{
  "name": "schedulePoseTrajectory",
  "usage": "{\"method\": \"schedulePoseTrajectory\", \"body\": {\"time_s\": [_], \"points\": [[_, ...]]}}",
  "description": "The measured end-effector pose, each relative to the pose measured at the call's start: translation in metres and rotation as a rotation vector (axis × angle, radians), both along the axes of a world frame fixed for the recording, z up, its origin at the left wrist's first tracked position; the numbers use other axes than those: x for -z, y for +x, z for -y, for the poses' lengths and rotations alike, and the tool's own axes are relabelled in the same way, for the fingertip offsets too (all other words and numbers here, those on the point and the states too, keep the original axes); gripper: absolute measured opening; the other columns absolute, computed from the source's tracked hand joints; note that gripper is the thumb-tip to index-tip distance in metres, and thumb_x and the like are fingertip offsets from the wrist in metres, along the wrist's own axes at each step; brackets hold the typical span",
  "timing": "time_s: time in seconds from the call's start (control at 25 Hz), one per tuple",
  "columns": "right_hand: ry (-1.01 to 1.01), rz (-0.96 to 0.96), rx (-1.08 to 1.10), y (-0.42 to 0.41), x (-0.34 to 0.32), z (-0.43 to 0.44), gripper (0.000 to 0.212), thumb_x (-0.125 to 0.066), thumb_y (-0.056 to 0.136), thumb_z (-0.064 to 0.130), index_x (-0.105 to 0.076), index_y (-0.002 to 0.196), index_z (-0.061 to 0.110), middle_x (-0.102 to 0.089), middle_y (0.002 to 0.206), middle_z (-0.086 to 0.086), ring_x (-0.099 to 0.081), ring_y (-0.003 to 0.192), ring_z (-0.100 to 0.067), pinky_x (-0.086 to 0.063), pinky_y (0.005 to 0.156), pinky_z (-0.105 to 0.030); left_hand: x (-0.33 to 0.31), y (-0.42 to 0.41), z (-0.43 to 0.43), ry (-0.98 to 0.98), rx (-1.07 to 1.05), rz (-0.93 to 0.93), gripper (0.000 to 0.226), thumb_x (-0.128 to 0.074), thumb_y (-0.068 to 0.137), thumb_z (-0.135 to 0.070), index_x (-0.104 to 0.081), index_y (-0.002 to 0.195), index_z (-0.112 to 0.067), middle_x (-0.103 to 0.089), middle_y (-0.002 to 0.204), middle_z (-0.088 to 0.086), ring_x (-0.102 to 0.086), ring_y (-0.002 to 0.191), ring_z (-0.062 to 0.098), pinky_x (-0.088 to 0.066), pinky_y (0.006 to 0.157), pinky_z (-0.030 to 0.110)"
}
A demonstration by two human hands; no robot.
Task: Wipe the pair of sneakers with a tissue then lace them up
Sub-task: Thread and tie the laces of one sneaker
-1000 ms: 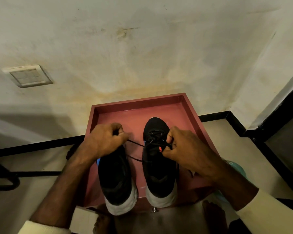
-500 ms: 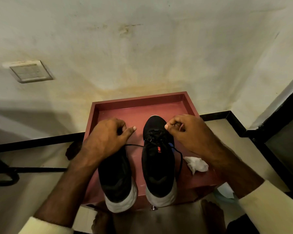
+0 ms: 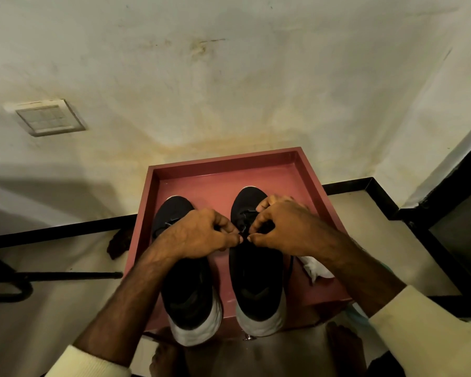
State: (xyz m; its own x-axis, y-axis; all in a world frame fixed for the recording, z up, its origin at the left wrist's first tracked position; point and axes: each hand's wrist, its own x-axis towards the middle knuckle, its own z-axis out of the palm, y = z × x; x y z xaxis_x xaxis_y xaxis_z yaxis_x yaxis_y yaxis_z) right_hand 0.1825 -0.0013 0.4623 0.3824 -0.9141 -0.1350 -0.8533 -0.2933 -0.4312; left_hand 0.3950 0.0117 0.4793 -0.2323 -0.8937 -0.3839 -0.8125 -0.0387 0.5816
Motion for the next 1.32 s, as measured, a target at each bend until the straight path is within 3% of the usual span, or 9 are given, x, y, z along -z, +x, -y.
{"method": "schedulePoseTrajectory", "body": {"time_s": [0.16,0.32,0.44,0.64,0.8,0.96,1.12,1.32], "points": [[0.102,0.108,-0.019,-0.010,-0.002,0.004,0.010,-0.077,0.084,0.048,-0.080,0.089,0.041,-0.054,0.130,0.016,-0.045,0.125,-0.008,-0.040,0.110,-0.045,0.000,-0.001,-0.002,-0.022,-0.031,-0.040,0.012,-0.075,0.091,-0.034,-0.080,0.100,-0.029,-0.081,0.086,-0.007,-0.075,0.079,0.000,-0.058,0.093,0.024],[0.128,0.294,0.035,-0.014,-0.008,0.000,0.003,-0.080,0.087,0.030,-0.082,0.088,0.028,-0.066,0.109,0.014,-0.060,0.104,0.002,-0.043,0.081,-0.013,0.002,0.002,-0.002,0.014,-0.027,-0.064,0.011,-0.075,0.092,-0.034,-0.079,0.101,-0.029,-0.081,0.087,-0.007,-0.076,0.080,0.001,-0.057,0.096,0.026],[0.140,0.356,0.131,-0.014,-0.010,0.001,0.011,-0.075,0.089,0.031,-0.079,0.084,0.022,-0.075,0.090,0.009,-0.068,0.087,-0.003,-0.052,0.077,-0.025,0.002,0.003,-0.003,0.034,-0.050,-0.088,0.013,-0.076,0.090,-0.027,-0.078,0.103,-0.027,-0.081,0.088,-0.006,-0.076,0.082,0.002,-0.057,0.099,0.028],[0.194,0.367,0.225,-0.019,-0.009,0.002,0.026,-0.069,0.091,0.041,-0.075,0.086,0.017,-0.077,0.090,0.003,-0.072,0.090,-0.016,-0.059,0.087,-0.041,0.001,0.004,-0.004,0.041,-0.058,-0.102,0.016,-0.076,0.091,-0.024,-0.077,0.106,-0.025,-0.081,0.091,-0.005,-0.077,0.086,0.006,-0.058,0.098,0.028],[0.214,0.376,0.170,-0.022,-0.007,0.003,0.015,-0.070,0.092,0.036,-0.072,0.082,0.025,-0.074,0.088,0.007,-0.068,0.084,-0.008,-0.059,0.090,-0.039,-0.003,0.010,-0.005,0.067,-0.032,-0.170,0.013,-0.078,0.091,-0.035,-0.080,0.100,-0.026,-0.081,0.084,-0.003,-0.077,0.085,0.006,-0.054,0.096,0.023],[0.199,0.335,0.144,-0.023,-0.007,0.003,0.012,-0.073,0.092,0.038,-0.071,0.094,0.026,-0.071,0.097,0.011,-0.067,0.090,-0.008,-0.058,0.086,-0.033,-0.007,0.018,-0.002,0.083,-0.012,-0.166,0.007,-0.077,0.092,-0.027,-0.080,0.095,-0.021,-0.081,0.085,-0.003,-0.077,0.086,0.011,-0.057,0.096,0.027],[0.157,0.275,0.053,-0.020,-0.005,-0.004,0.059,-0.084,0.074,0.060,-0.050,0.113,0.032,-0.051,0.108,0.014,-0.053,0.097,-0.007,-0.051,0.079,-0.028,-0.004,0.016,-0.002,-0.020,-0.008,0.007,0.003,-0.075,0.092,-0.027,-0.077,0.090,-0.026,-0.078,0.086,-0.008,-0.074,0.084,0.007,-0.060,0.089,0.027],[0.063,0.182,-0.009,-0.017,0.003,-0.016,0.048,-0.079,0.084,0.026,-0.041,0.113,0.030,-0.047,0.095,0.011,-0.050,0.078,-0.008,-0.048,0.065,-0.026,-0.011,0.022,-0.001,-0.097,0.023,0.112,0.008,-0.072,0.090,-0.030,-0.070,0.083,-0.026,-0.072,0.086,-0.009,-0.068,0.080,0.005,-0.052,0.074,0.019]]}}
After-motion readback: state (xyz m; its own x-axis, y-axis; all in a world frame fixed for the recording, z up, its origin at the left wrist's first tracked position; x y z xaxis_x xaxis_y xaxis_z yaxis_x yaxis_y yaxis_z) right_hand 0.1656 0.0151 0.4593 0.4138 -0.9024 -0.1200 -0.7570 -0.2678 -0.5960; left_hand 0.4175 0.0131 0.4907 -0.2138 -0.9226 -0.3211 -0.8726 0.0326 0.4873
